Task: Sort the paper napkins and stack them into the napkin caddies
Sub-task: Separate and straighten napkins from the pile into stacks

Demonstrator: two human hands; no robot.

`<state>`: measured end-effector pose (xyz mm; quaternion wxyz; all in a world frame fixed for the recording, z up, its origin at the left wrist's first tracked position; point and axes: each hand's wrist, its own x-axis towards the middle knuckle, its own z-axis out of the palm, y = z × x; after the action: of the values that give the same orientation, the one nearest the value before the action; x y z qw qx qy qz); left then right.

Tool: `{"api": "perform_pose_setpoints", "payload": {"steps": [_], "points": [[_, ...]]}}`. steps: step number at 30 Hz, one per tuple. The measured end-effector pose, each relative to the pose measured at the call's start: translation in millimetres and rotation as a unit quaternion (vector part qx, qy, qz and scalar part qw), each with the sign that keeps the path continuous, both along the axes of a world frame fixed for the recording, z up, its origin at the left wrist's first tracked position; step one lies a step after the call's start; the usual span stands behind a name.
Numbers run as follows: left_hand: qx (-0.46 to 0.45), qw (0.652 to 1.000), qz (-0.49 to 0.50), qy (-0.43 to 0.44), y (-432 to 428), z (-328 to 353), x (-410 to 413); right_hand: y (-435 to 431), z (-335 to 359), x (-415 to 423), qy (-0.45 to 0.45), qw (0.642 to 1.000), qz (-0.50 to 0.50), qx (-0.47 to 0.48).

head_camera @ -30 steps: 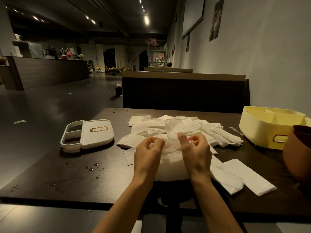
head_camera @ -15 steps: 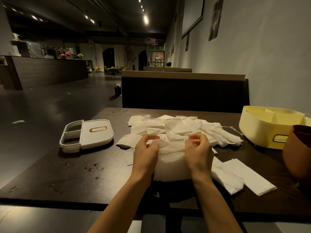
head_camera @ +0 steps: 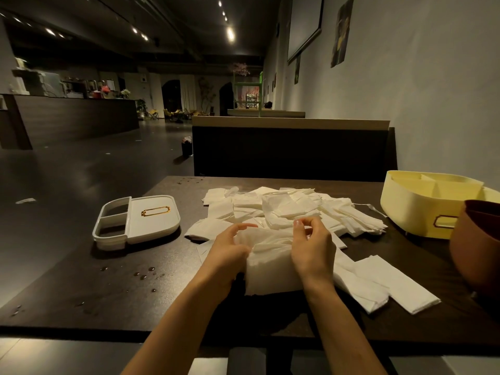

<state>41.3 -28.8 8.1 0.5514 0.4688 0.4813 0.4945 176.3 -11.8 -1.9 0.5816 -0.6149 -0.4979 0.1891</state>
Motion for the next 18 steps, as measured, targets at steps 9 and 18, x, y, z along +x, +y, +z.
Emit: {"api": "perform_pose_setpoints", "payload": {"steps": [9,18], "points": [[0.044,0.995,-0.066,0.056,-0.8,-0.3,-11.5,1.4,-1.8,-0.5,-0.031,1.000,-0.006,0.003],[0.147,0.966,-0.155,0.142,-12.3,-13.3,-13.3,4.1,-6.0,-8.8,-0.023,0.998,-0.033,0.038]]}}
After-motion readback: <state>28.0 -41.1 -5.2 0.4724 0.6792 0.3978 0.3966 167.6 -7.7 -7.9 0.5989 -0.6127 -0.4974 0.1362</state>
